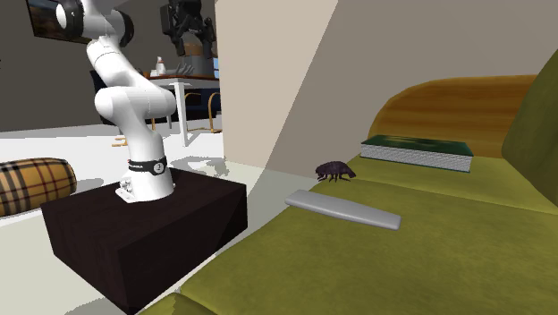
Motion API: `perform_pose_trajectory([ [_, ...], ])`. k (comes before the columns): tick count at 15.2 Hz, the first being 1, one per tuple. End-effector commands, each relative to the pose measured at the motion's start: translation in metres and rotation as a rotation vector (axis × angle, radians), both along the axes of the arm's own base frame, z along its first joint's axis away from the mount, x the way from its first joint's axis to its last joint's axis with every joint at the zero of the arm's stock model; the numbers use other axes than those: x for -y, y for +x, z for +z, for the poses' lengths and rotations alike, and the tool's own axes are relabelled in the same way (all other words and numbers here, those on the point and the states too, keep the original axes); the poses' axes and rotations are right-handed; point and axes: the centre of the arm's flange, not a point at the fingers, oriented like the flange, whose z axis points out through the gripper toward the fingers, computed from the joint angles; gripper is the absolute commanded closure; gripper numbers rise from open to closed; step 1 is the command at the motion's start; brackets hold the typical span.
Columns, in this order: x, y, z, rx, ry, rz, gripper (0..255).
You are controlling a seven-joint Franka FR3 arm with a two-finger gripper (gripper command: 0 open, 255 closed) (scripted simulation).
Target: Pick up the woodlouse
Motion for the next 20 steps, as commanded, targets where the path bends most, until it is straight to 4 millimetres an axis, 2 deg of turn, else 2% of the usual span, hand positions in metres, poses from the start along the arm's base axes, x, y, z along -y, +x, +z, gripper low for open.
perform_pose_trajectory([
  [1, 0.0, 0.0, 0.0, 0.0, 0.0, 0.0, 0],
  [20, -0.102, 0.176, -0.147, 0.018, -0.034, -0.034, 0],
])
